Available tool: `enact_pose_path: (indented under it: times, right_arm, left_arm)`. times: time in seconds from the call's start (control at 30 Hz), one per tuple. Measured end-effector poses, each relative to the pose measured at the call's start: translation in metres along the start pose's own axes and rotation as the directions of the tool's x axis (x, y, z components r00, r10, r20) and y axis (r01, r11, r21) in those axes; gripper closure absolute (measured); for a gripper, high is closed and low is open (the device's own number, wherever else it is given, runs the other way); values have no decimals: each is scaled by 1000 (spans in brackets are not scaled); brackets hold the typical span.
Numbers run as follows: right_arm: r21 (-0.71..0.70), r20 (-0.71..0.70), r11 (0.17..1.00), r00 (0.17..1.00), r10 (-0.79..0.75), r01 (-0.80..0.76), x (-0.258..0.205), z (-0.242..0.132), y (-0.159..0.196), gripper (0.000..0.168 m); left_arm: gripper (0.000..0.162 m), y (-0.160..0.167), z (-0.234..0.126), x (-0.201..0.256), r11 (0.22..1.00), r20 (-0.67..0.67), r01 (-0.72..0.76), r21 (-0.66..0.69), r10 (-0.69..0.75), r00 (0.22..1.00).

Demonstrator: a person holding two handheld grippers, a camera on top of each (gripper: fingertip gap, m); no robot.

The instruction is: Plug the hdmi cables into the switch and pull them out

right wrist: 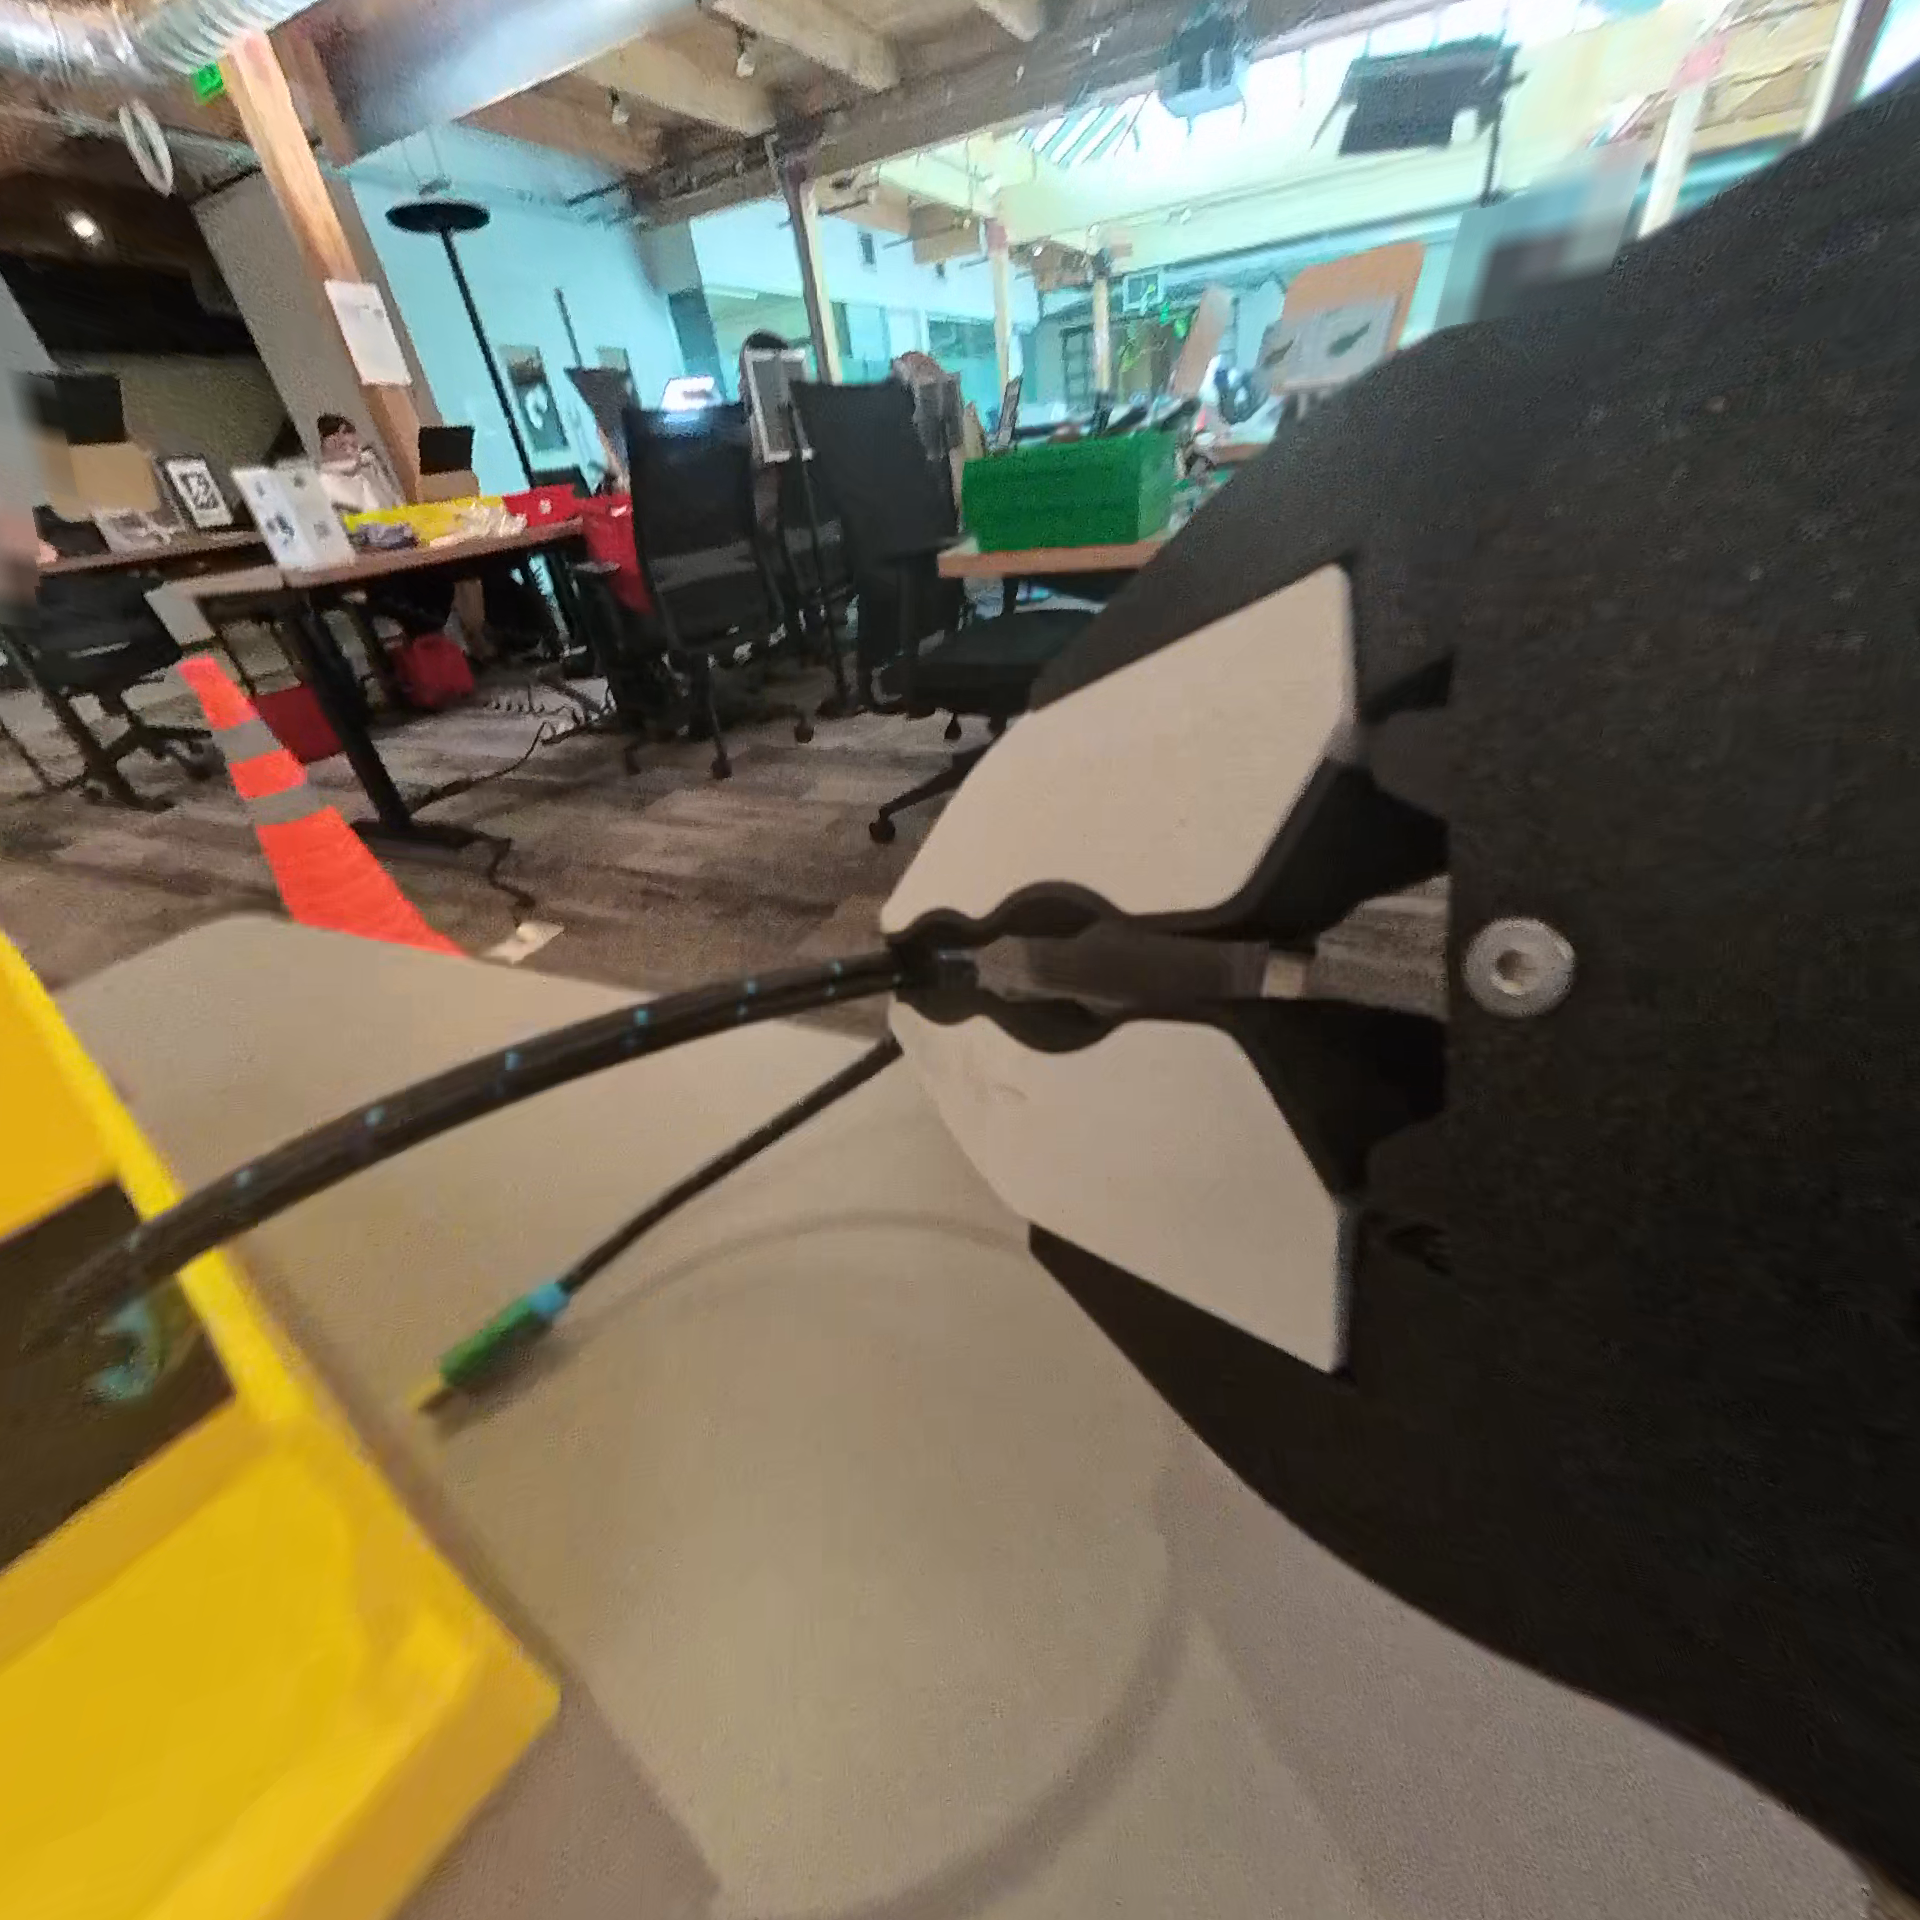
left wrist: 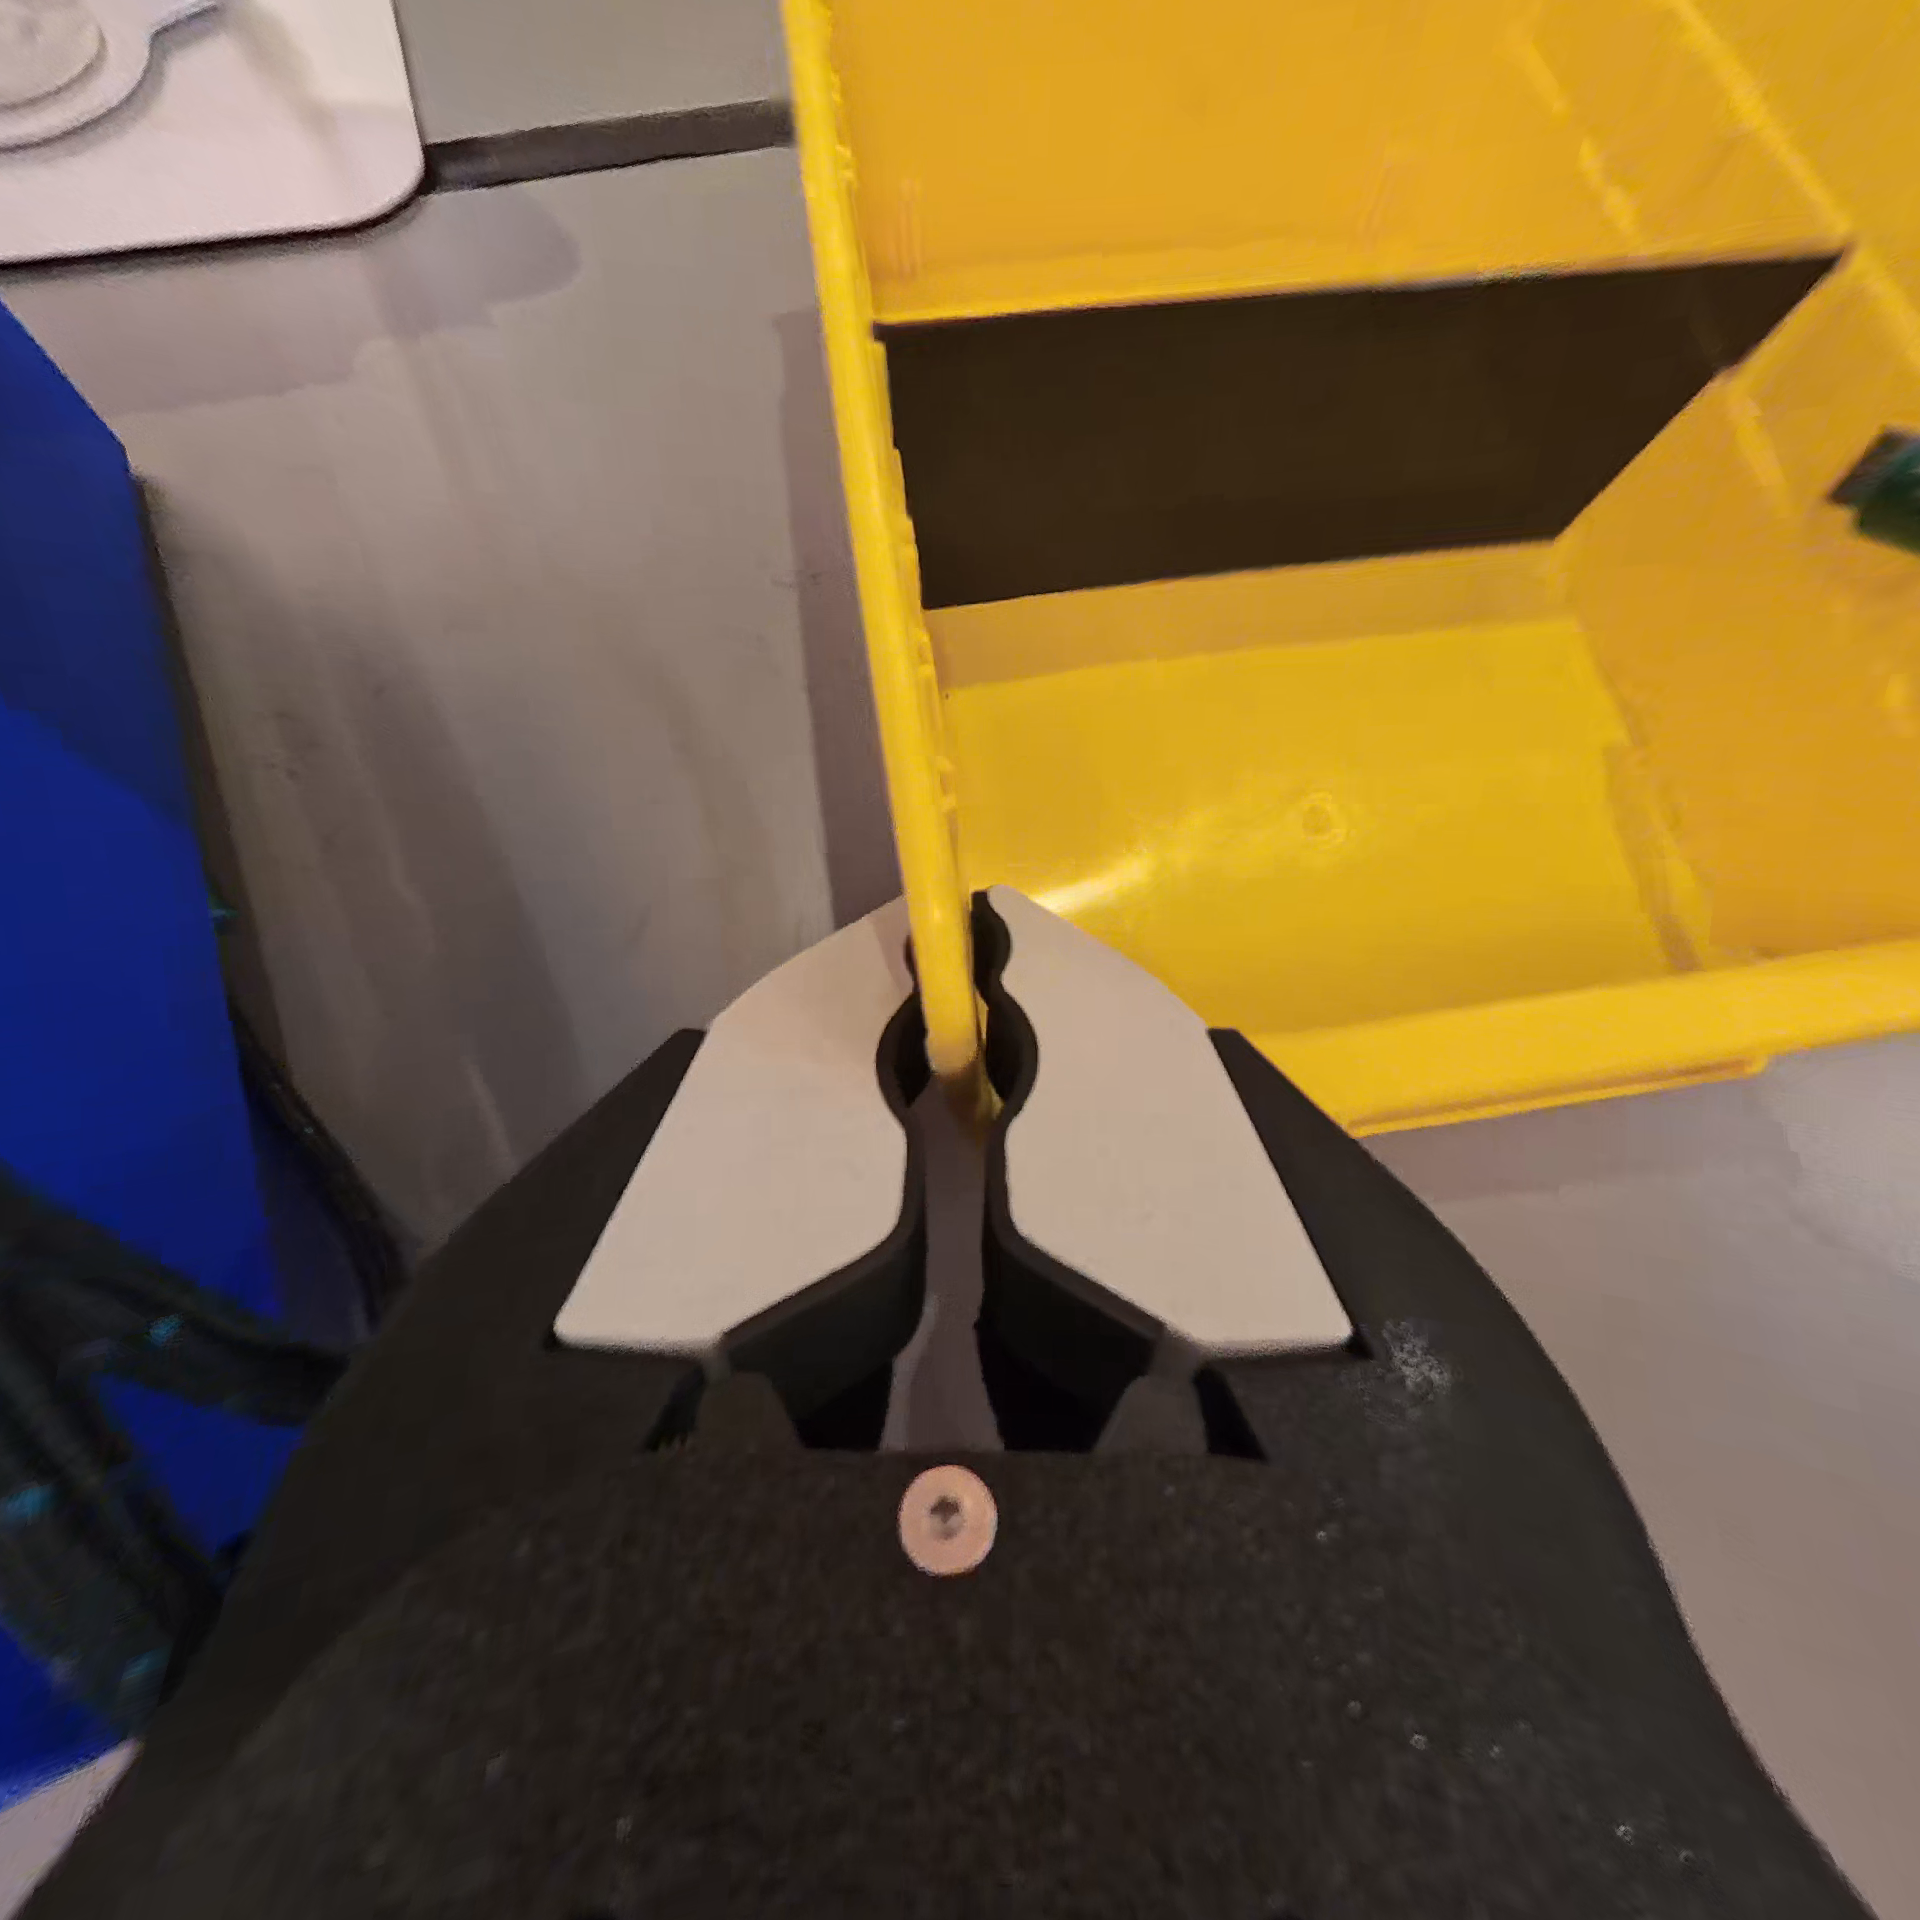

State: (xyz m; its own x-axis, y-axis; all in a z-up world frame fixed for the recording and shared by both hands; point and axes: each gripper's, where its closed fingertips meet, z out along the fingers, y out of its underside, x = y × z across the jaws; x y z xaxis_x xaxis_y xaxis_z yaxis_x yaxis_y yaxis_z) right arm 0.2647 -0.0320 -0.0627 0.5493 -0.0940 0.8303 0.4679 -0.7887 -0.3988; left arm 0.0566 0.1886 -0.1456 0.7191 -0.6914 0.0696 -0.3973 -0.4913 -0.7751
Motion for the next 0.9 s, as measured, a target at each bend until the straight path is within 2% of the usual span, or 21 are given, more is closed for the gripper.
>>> enact_pose_path:
  times: [0.1, 0.2, 0.33, 0.5, 0.57, 0.67, 0.8, 0.9]
  right_arm:
    - [16, -83, 998, 995, 58, -57, 50, -23, -1, 162]
    - [85, -140, 991, 984, 113, -102, 95, -51, -20, 162]
    - [214, -175, 970, 973, 151, -112, 138, -90, -71, 162]
    - [395, -36, 912, 990, 135, -110, 138, -105, -149, 162]
    - [413, 29, 903, 992, 120, -121, 128, -90, -167, 162]
    - [394, 59, 915, 996, 64, -82, 104, -43, -176, 162]
    - [336, 197, 941, 980, -27, -42, 37, 27, -164, 162]
    - [283, 220, 953, 960, -175, 109, -11, 62, -149, 162]
  left_arm:
    - [158, 1, -2, 4, 1000, 2, 20, 9, -20, 1000]
    - [157, 3, -4, 13, 1000, 2, 13, 14, -13, 1000]
    - [155, 8, -8, 34, 999, -3, 16, 43, -16, 1000]
    - [146, 14, -8, 67, 999, -77, 12, 53, -8, 997]
    - [146, 15, -7, 68, 999, -89, 19, 44, -15, 996]
    - [143, 17, -7, 71, 998, -151, 51, 27, -46, 987]
    - [141, 20, -7, 74, 997, -222, 81, 16, -76, 972]
    - [140, 20, -7, 76, 997, -233, 68, 25, -60, 971]
